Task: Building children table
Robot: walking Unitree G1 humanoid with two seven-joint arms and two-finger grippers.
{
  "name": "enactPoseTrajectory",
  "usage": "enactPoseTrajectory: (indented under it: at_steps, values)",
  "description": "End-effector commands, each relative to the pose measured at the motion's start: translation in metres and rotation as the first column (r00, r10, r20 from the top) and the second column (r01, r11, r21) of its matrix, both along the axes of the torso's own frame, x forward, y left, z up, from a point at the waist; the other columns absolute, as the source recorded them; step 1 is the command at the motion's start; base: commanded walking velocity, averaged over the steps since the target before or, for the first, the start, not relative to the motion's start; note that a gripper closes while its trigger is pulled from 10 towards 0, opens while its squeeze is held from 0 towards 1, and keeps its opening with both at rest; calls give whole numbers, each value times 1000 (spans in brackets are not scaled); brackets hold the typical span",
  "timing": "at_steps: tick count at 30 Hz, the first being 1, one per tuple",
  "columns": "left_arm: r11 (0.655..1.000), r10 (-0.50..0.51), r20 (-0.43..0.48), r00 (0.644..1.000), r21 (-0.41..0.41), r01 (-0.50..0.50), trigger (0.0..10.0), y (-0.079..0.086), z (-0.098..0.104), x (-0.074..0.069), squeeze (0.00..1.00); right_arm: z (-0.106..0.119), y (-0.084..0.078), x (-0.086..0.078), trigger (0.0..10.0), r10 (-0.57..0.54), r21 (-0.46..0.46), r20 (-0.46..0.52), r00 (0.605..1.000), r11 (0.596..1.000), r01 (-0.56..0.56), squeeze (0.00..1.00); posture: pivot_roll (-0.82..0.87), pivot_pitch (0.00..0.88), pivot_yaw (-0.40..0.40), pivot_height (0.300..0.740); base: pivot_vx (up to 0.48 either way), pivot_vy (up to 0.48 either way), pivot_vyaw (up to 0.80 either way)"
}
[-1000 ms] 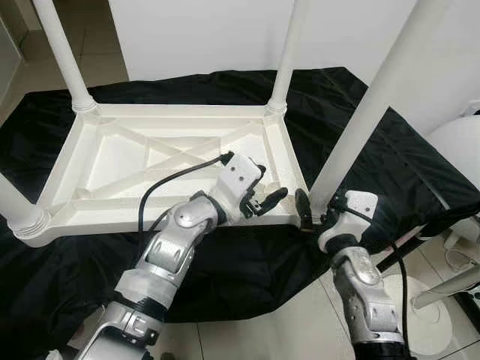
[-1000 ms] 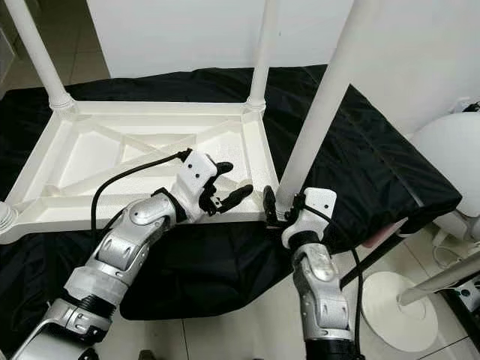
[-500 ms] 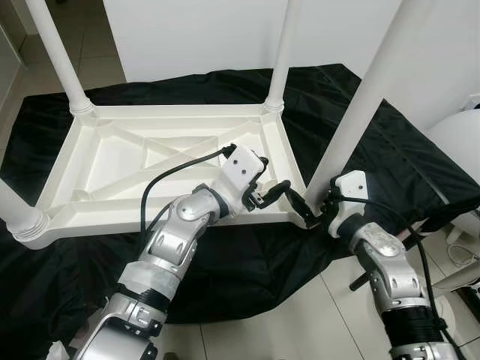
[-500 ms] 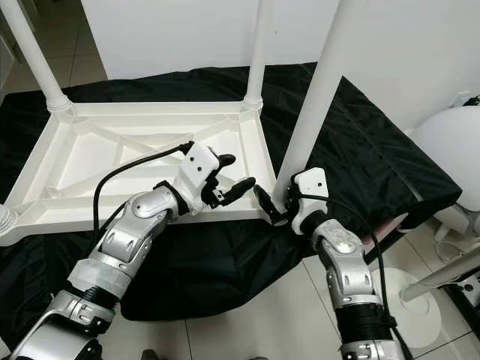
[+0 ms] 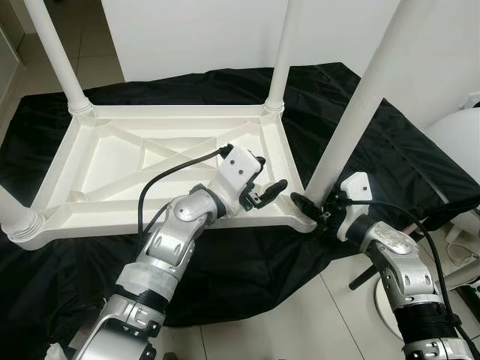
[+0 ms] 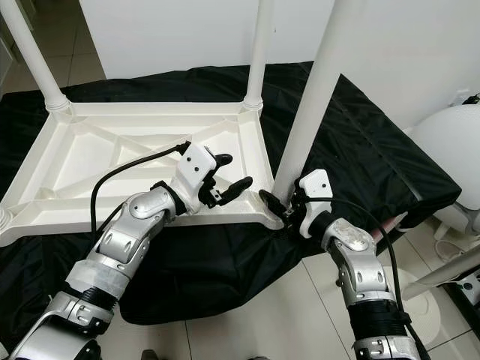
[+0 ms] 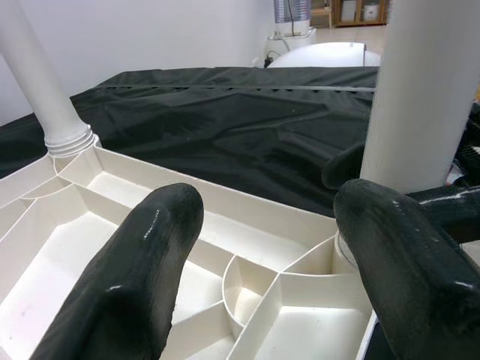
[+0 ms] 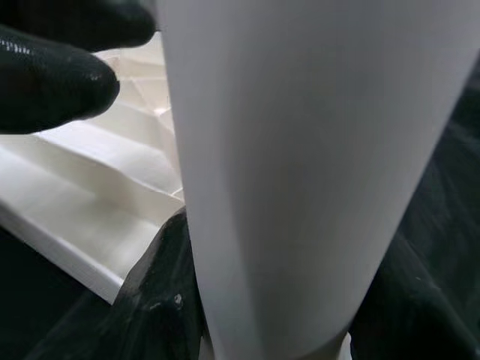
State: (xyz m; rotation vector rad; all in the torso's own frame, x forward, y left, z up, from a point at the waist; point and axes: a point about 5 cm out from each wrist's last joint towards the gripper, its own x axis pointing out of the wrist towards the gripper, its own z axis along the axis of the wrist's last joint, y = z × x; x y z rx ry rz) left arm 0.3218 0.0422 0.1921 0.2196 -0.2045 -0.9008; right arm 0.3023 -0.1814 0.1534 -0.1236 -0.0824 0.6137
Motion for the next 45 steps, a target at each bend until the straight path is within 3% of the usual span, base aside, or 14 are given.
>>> enactPoseTrajectory:
  at_steps: [1, 7, 17, 19, 25, 33, 34, 35, 36, 37, 38, 39, 44, 45]
  values:
    - [999, 45, 15, 999, 0, -45, 10000, 3, 1, 3, 0, -2, 4, -3, 0, -24, 22, -15, 1000, 999, 25, 0, -90, 88, 22, 740, 0, 0, 0]
    - [999, 48, 19, 999, 1, -48, 10000, 3, 3, 4, 0, 2, 8, -3, 0, -128, 43, 12, 992, 991, 127, 0, -96, 86, 24, 740, 0, 0, 0]
    - [999, 42, 18, 999, -1, -42, 10000, 1, 1, 2, 0, -1, 15, -8, 0, -370, 121, -30, 928, 921, 371, 0, -103, 85, 14, 740, 0, 0, 0]
    - [999, 36, 18, 999, 5, -36, 10000, 0, -1, 1, 0, -6, 20, -11, 0, -506, 122, -56, 861, 852, 509, 0, -102, 87, 1, 740, 0, 0, 0]
    - [999, 32, 17, 999, 3, -32, 10000, -2, -1, 0, 0, -7, 34, -15, 0, -631, 165, -116, 767, 749, 642, 0, -102, 84, -2, 740, 0, 0, 0]
    - [1000, 19, 19, 1000, 3, -19, 10000, -4, -1, -1, 0, -3, 42, -15, 0, -612, 176, -123, 781, 761, 625, 0, -104, 82, -2, 740, 0, 0, 0]
    - [1000, 18, 20, 1000, 4, -19, 10000, -4, -1, -1, 0, -3, 43, -15, 10000, -620, 162, -127, 775, 758, 632, 0, -101, 84, -4, 740, 0, 0, 0]
    - [1000, 18, 20, 1000, 4, -19, 10000, -4, -1, -1, 0, -3, 43, -15, 10000, -620, 162, -127, 775, 758, 632, 0, -101, 84, -4, 740, 0, 0, 0]
    - [1000, 19, 20, 1000, 4, -19, 10000, -3, -1, -1, 0, -3, 43, -16, 10000, -616, 164, -126, 778, 761, 628, 98, -98, 82, -7, 740, 0, 0, 0]
    - [1000, 20, 19, 1000, 4, -21, 10000, -3, -1, -1, 0, -2, 43, -17, 10000, -607, 174, -122, 786, 766, 619, 1000, -98, 82, -7, 740, 0, 0, 0]
    - [1000, 21, 19, 1000, 4, -21, 10000, -3, -1, -2, 0, -1, 43, -17, 10000, -604, 181, -119, 788, 767, 615, 1000, -98, 82, -7, 740, 0, 0, 0]
    - [1000, 23, 14, 1000, 5, -23, 10000, -2, -4, -2, 0, -2, 44, -18, 10000, -546, 202, -126, 828, 803, 561, 1000, -92, 67, -8, 740, 0, 0, 0]
    - [1000, 27, 14, 1000, 9, -27, 10000, -2, -6, -2, 0, -3, 43, -18, 10000, -525, 193, -123, 842, 820, 539, 1000, -90, 51, -12, 740, 0, 0, 0]
    - [1000, 30, 12, 999, 5, -30, 10000, -3, -5, 0, 0, -3, 41, -16, 10000, -501, 175, -111, 858, 840, 514, 0, -96, 26, -10, 740, 0, 0, 0]
